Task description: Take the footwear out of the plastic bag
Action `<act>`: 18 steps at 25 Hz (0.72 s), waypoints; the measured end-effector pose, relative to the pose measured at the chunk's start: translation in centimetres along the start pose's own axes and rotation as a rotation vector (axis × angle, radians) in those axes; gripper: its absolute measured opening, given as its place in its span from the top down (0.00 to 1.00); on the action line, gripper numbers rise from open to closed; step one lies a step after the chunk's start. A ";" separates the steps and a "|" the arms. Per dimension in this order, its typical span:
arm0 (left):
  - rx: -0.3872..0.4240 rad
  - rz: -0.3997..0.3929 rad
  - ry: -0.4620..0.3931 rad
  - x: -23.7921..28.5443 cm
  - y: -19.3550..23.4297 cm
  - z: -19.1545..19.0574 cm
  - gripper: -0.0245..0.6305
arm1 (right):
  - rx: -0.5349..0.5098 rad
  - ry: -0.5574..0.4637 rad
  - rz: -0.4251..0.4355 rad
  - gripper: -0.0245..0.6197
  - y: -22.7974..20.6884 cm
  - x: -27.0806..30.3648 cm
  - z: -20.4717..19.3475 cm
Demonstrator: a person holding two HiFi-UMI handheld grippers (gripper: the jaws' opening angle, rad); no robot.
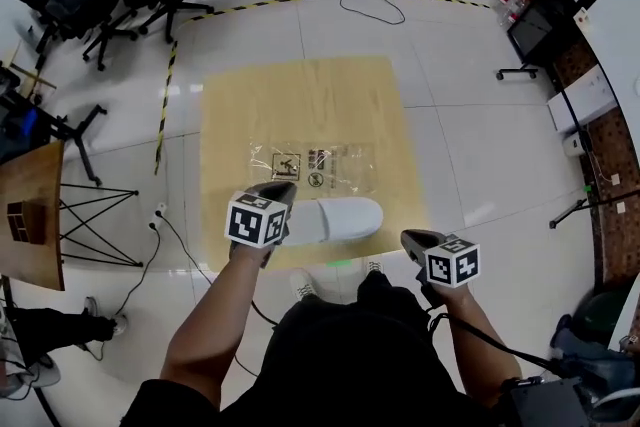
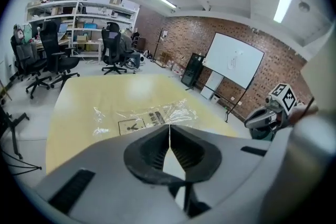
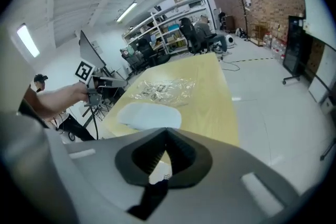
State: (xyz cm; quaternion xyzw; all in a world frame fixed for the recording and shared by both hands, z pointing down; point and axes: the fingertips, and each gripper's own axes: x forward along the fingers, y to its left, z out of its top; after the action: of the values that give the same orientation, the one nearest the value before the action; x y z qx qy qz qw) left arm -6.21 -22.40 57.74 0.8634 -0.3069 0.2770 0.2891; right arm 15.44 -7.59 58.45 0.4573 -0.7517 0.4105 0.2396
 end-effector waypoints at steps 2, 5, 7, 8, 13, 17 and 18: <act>0.002 -0.059 -0.006 -2.0 -1.3 -1.8 0.95 | 0.006 -0.079 0.030 0.96 1.9 -1.0 -0.5; -0.016 -0.114 0.036 -4.3 -3.1 -6.2 0.95 | 0.013 -0.121 0.082 0.96 4.7 -0.7 -2.5; -0.044 -0.128 0.048 -5.9 -5.4 -9.5 0.95 | 0.005 -0.135 0.107 0.96 5.8 -1.6 -4.0; -0.053 -0.129 0.042 -6.8 -6.5 -10.7 0.95 | -0.002 -0.149 0.119 0.96 6.3 -2.3 -4.4; -0.049 -0.062 -0.026 -11.8 -9.8 -13.9 0.95 | -0.111 -0.201 0.117 0.96 8.9 -7.4 -4.4; -0.134 0.004 -0.108 -13.9 -13.2 -16.1 0.95 | -0.139 -0.271 0.134 0.96 9.3 -12.3 -7.1; -0.149 0.006 -0.135 -14.3 -14.8 -16.9 0.95 | -0.132 -0.290 0.146 0.96 9.4 -13.5 -8.8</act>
State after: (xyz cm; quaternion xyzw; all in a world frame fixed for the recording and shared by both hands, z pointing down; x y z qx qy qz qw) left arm -10.47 3.78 54.96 0.8554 -0.3478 0.1956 0.3303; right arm 13.31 8.64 49.59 0.4394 -0.8348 0.3062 0.1276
